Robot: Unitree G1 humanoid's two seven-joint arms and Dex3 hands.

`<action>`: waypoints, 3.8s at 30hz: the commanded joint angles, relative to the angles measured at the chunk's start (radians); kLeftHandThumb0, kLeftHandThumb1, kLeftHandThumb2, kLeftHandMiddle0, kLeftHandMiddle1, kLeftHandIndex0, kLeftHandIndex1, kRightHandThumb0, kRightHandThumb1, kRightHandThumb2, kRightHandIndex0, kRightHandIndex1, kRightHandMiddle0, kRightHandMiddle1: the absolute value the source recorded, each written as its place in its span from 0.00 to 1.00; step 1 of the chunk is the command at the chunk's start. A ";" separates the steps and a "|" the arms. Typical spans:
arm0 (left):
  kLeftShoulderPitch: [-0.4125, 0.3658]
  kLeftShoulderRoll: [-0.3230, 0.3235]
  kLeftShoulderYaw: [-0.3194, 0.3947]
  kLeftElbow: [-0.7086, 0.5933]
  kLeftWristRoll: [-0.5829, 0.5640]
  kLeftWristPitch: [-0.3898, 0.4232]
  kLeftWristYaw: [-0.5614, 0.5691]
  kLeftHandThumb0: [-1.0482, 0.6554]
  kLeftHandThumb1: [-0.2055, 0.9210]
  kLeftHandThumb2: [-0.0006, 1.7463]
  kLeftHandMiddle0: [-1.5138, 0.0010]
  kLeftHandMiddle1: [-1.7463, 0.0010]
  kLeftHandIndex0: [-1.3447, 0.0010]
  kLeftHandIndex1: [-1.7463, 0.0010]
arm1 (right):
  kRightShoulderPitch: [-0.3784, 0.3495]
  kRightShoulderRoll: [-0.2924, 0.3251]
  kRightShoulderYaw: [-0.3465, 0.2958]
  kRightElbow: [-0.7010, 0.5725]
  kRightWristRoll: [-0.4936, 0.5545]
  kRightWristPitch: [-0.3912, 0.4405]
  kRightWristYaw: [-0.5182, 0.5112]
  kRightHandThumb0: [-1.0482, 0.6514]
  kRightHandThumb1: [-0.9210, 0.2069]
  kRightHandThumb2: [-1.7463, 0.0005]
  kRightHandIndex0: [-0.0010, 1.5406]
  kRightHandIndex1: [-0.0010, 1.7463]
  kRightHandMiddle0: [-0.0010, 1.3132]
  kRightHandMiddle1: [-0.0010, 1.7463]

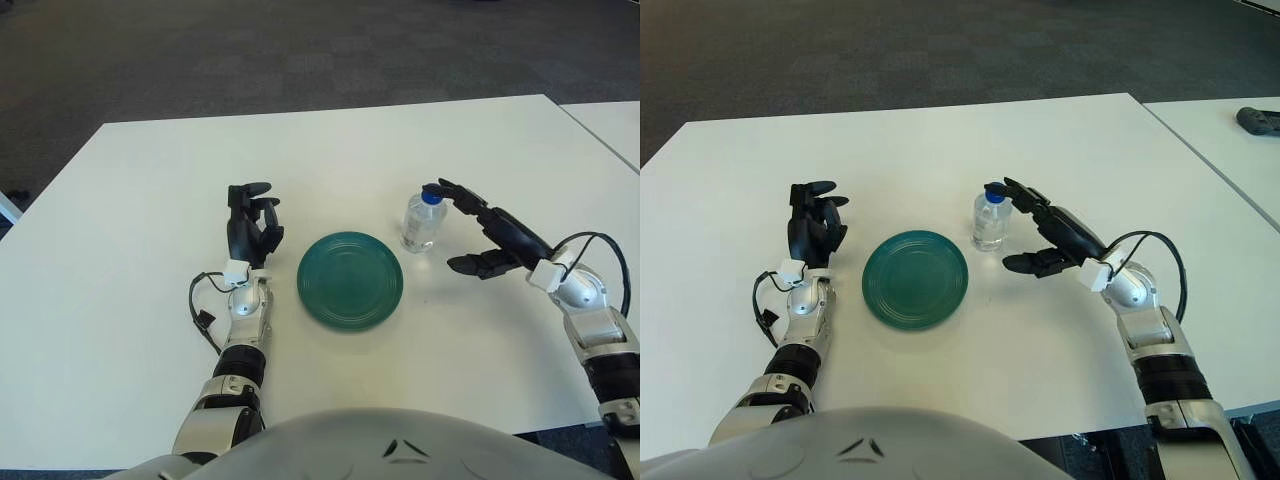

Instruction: Put the bottle into the plate.

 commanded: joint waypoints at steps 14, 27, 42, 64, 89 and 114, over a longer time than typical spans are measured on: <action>0.061 -0.015 0.001 0.032 -0.024 -0.001 -0.015 0.09 1.00 0.40 0.89 0.08 0.90 0.10 | -0.094 0.050 0.002 0.131 -0.050 -0.056 -0.052 0.00 0.00 0.71 0.15 0.01 0.00 0.35; 0.065 -0.017 0.002 0.026 -0.032 0.003 -0.018 0.09 1.00 0.40 0.88 0.09 0.89 0.11 | -0.133 0.079 0.004 0.200 -0.086 -0.136 -0.110 0.00 0.00 0.65 0.20 0.01 0.00 0.44; 0.047 -0.006 0.010 0.053 -0.026 0.003 -0.016 0.08 1.00 0.41 0.88 0.08 0.90 0.11 | -0.143 0.080 0.014 0.224 -0.077 -0.117 -0.098 0.00 0.00 0.63 0.21 0.01 0.00 0.42; 0.027 -0.006 0.027 0.086 -0.048 0.000 -0.051 0.10 1.00 0.40 0.89 0.09 0.88 0.11 | -0.176 0.110 0.021 0.260 -0.066 -0.198 -0.132 0.00 0.00 0.64 0.22 0.00 0.00 0.43; 0.005 -0.015 0.034 0.109 -0.070 -0.006 -0.079 0.09 1.00 0.41 0.87 0.10 0.88 0.13 | -0.232 0.116 0.002 0.264 -0.048 -0.199 -0.149 0.00 0.00 0.72 0.21 0.01 0.00 0.45; 0.033 -0.025 0.019 0.079 -0.044 0.001 -0.058 0.08 1.00 0.42 0.90 0.09 0.87 0.12 | -0.293 0.131 0.022 0.403 -0.110 -0.190 -0.164 0.00 0.00 0.64 0.25 0.01 0.02 0.46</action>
